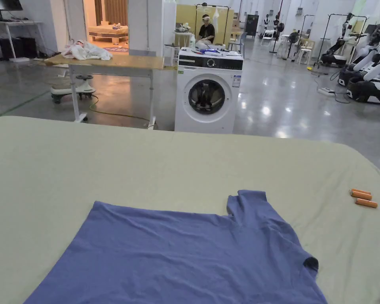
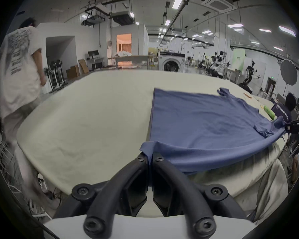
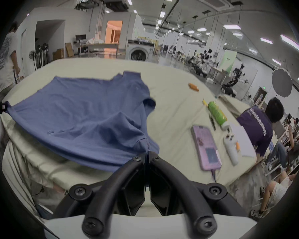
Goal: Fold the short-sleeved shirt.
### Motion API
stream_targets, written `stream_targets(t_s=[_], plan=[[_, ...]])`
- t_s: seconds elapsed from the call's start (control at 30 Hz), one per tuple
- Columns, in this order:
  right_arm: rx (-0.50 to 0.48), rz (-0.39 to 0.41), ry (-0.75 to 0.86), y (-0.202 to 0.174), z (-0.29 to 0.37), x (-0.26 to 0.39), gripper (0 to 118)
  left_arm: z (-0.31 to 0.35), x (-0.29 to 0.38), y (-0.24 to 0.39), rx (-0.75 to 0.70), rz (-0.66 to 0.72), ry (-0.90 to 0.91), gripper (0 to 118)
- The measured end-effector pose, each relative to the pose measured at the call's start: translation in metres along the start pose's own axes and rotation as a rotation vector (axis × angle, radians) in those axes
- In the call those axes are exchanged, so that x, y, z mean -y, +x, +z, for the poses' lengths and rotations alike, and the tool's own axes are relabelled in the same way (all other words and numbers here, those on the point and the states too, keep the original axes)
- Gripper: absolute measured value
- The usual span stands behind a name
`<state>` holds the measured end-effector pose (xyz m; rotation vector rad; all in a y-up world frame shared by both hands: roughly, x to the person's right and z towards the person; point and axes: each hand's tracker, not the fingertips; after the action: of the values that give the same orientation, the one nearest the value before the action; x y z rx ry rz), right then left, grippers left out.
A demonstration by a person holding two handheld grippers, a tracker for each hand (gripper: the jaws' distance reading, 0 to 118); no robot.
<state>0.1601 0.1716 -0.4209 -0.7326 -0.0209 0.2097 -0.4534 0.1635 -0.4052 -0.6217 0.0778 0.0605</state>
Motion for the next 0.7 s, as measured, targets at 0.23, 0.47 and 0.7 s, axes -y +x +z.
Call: stream_targets(t_s=[0.23,0.47,0.7], plan=[[-0.01,-0.007,-0.128,-0.008,-0.034,0.035,1,-0.03,0.027,0.01,-0.026,-0.06,-0.136,0],[-0.014,-0.022,-0.152,-0.01,-0.048,0.045,24,-0.049,0.039,0.003,-0.035,-0.049,-0.179,3],[0.002,-0.056,-0.002,-0.003,-0.01,0.013,77,-0.023,0.009,0.014,0.006,-0.02,-0.109,52]])
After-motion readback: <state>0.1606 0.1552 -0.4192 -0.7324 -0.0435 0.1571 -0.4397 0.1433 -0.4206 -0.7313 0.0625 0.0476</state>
